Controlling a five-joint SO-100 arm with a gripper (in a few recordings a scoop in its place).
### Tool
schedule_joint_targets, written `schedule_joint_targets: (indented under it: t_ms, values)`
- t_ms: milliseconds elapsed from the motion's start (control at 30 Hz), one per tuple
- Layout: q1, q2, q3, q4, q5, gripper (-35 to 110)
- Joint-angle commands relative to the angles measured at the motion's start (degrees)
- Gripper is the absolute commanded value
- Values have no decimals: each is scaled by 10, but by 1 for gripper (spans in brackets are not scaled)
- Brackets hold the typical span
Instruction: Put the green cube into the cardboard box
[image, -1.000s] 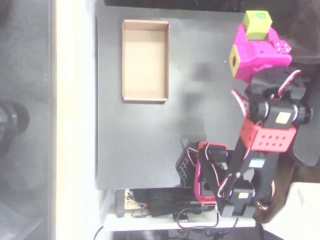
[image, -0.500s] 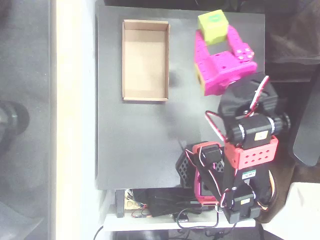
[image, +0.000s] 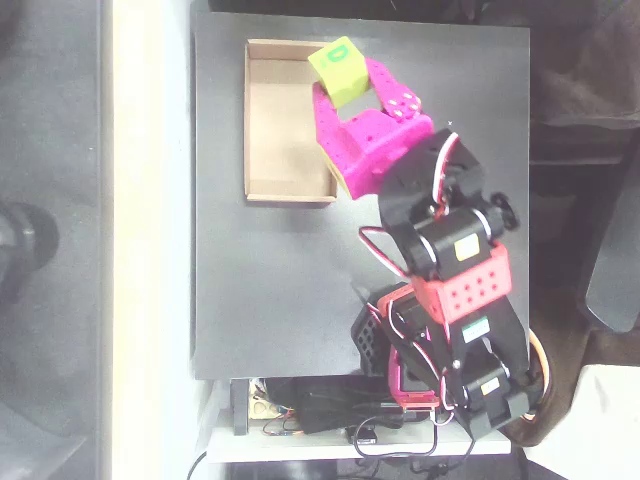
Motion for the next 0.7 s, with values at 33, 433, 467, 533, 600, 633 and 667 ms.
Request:
schedule_joint_targets:
  t_ms: [33, 433, 467, 533, 600, 633, 667]
  values:
    - [-16, -35, -3, 1, 2, 18]
    - [-24, -202, -3, 1, 2, 18]
    - [-28, -216, -3, 1, 3, 18]
    - [-34, -238, -3, 1, 3, 18]
    - [-42, -259, -3, 1, 3, 18]
    - [-45, -270, -3, 1, 3, 18]
    - [-48, -280, -4, 1, 3, 18]
